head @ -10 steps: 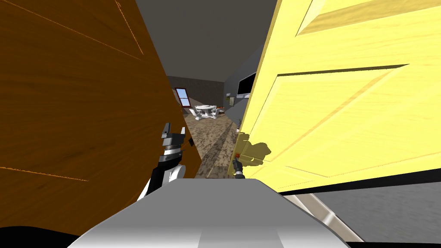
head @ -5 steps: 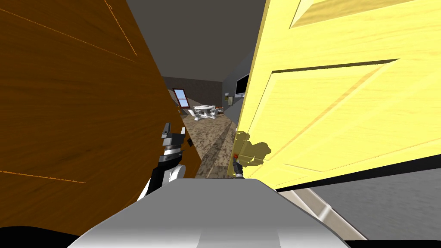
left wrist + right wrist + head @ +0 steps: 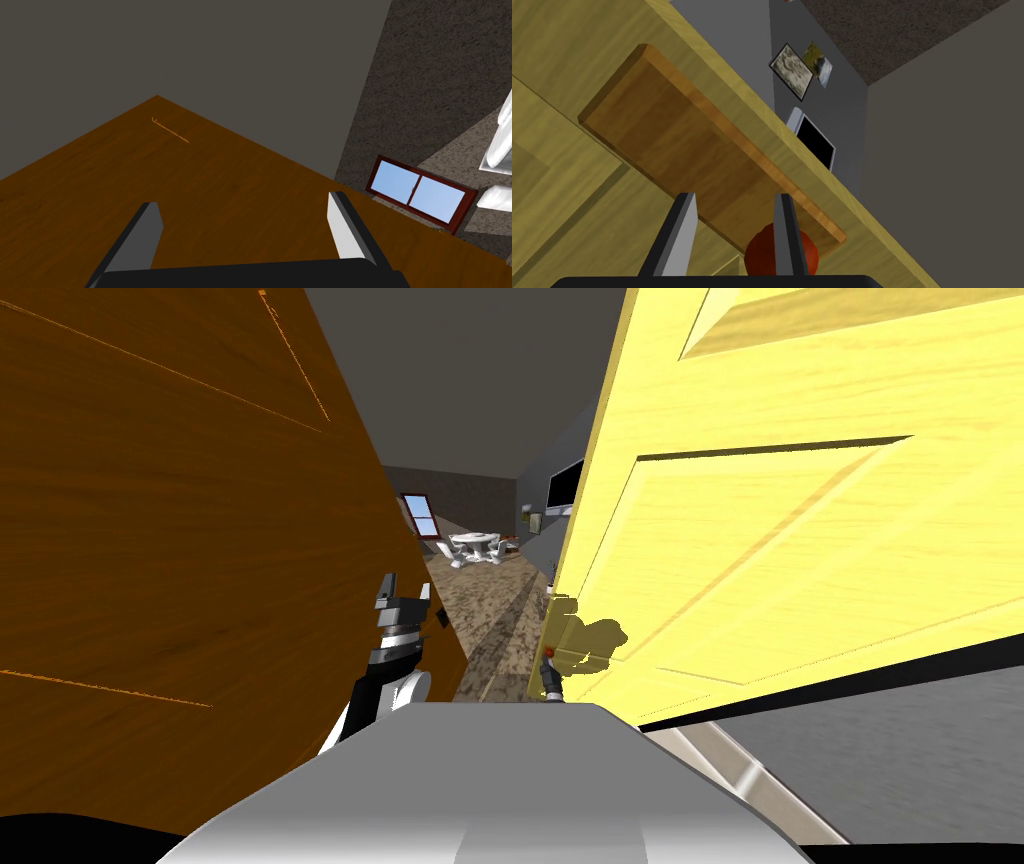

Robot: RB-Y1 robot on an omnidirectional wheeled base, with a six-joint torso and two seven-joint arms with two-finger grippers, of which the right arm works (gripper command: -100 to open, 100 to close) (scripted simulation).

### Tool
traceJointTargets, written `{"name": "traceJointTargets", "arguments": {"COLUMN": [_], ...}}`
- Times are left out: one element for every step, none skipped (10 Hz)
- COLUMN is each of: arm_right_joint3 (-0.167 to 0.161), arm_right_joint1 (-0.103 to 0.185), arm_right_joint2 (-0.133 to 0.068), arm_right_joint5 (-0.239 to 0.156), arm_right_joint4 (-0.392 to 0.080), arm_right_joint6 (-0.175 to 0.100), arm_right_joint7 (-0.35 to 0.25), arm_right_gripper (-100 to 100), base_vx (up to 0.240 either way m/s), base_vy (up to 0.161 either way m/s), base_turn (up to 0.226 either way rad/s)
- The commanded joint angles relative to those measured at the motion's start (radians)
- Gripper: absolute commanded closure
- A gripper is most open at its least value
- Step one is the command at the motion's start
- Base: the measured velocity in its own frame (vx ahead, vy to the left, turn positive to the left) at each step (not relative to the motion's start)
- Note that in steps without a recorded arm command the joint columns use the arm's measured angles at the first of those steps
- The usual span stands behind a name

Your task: Push the door open

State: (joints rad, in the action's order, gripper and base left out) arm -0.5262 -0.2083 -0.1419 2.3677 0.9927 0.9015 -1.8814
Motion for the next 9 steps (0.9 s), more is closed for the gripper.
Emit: {"name": "traceJointTargets", "arguments": {"arm_right_joint3": [-0.001,-0.007,-0.007,-0.012,-0.012,-0.018,-0.024,-0.024,-0.024], "arm_right_joint1": [0.007,0.002,0.002,-0.004,-0.004,-0.01,-0.017,-0.017,-0.017], "arm_right_joint2": [0.0,0.001,0.001,0.002,0.002,0.004,0.005,0.005,0.005], "arm_right_joint5": [-0.003,-0.009,-0.009,-0.015,-0.015,-0.021,-0.028,-0.028,-0.028], "arm_right_joint4": [0.021,0.027,0.027,0.033,0.033,0.04,0.047,0.047,0.047], "arm_right_joint6": [0.028,0.033,0.033,0.039,0.039,0.044,0.05,0.05,0.05], "arm_right_joint7": [-0.046,-0.072,-0.086,-0.118,-0.126,-0.164,-0.191,-0.208,-0.208], "arm_right_gripper": [-100,-100,-100,-100,-100,-100,-100,-100,-100], "base_vx": [-0.011,-0.027,-0.026,-0.028,-0.025,-0.022,-0.029,-0.021,-0.011], "base_vy": [0.004,0.012,0.015,0.016,0.01,0.008,0.017,0.014,0.003], "base_turn": [-0.001,-0.034,-0.015,-0.008,-0.012,-0.002,-0.032,-0.018,-0.004]}}
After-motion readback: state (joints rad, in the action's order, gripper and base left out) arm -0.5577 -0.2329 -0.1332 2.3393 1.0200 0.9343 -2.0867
